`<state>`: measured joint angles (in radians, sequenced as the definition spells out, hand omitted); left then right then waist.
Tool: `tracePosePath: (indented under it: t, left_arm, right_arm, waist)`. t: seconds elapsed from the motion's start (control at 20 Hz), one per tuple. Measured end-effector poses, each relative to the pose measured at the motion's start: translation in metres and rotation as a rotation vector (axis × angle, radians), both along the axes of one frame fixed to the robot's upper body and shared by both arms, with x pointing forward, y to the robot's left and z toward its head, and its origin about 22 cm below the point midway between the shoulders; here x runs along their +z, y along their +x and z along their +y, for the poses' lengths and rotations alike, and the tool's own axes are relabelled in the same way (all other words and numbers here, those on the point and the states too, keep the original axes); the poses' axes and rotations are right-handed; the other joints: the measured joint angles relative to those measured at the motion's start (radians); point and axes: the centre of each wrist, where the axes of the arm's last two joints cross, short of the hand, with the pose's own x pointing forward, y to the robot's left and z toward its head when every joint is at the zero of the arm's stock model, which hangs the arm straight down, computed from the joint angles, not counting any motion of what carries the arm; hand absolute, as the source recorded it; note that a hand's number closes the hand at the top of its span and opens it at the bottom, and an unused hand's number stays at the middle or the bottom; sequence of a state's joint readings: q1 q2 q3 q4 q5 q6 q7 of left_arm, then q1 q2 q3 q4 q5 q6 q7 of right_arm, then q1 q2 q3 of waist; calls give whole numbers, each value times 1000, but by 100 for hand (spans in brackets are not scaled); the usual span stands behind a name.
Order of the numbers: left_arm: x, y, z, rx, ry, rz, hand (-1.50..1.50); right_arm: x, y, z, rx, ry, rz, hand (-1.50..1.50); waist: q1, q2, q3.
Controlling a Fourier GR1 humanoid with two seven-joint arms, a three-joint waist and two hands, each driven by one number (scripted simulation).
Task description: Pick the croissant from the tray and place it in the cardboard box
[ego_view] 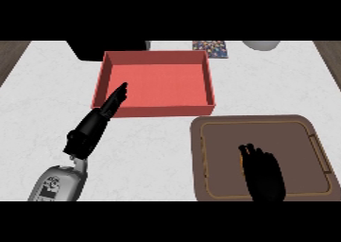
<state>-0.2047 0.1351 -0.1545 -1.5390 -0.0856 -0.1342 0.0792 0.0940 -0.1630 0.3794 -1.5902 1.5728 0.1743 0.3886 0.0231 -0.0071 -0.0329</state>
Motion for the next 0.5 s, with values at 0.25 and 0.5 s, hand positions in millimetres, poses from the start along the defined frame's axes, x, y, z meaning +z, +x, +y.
tracePosePath:
  t: [0.25,0.5]
  left_arm:
    - [3,3,-11,-36,1,-6,0]
    - [2,5,-15,-43,-1,-4,0]
  right_arm:
    - [19,1,67,177,146,27,150]
    - [44,6,121,253,237,-90,150]
  waist:
    - [39,11,11]
    - [47,14,23]
